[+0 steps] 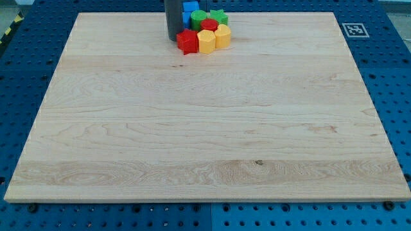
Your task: Separate the red star and yellow hexagon from the group of blocks
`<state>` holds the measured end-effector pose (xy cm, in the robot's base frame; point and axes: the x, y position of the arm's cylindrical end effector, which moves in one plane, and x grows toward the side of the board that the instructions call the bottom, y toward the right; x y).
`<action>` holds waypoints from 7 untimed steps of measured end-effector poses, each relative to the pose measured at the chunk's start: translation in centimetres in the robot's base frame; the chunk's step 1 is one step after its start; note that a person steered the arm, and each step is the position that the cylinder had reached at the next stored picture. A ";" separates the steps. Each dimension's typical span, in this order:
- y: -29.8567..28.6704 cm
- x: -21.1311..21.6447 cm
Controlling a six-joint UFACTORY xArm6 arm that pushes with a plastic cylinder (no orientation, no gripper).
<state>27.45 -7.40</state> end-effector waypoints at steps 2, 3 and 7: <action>-8.6 -5.4; -7.9 -7.9; -4.0 -6.8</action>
<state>20.69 -11.45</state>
